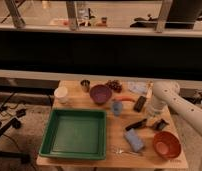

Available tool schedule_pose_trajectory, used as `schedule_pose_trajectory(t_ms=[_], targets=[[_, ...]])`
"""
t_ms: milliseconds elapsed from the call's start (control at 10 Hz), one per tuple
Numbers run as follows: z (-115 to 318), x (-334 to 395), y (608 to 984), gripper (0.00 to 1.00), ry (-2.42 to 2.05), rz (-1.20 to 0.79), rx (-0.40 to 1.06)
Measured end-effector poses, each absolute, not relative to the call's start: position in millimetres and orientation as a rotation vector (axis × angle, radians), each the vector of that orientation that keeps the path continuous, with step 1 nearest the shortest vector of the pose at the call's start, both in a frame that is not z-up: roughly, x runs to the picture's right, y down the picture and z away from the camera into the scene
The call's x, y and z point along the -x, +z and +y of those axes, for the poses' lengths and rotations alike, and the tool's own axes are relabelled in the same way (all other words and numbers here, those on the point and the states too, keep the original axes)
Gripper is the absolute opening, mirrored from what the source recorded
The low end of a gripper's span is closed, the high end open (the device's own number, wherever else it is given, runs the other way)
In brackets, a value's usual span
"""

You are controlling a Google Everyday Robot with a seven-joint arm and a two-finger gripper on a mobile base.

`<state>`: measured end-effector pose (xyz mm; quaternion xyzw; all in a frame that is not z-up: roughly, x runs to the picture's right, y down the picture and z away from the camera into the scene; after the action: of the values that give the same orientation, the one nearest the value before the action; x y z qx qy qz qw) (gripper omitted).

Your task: Place brush in purple bowl

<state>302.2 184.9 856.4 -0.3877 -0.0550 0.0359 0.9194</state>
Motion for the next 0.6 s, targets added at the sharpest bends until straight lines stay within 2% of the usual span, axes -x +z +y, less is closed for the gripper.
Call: schedule_pose_trajectory(t_ms=[600], targets=[[158, -313, 836, 0.16, 0.078, -0.109, 0.663]])
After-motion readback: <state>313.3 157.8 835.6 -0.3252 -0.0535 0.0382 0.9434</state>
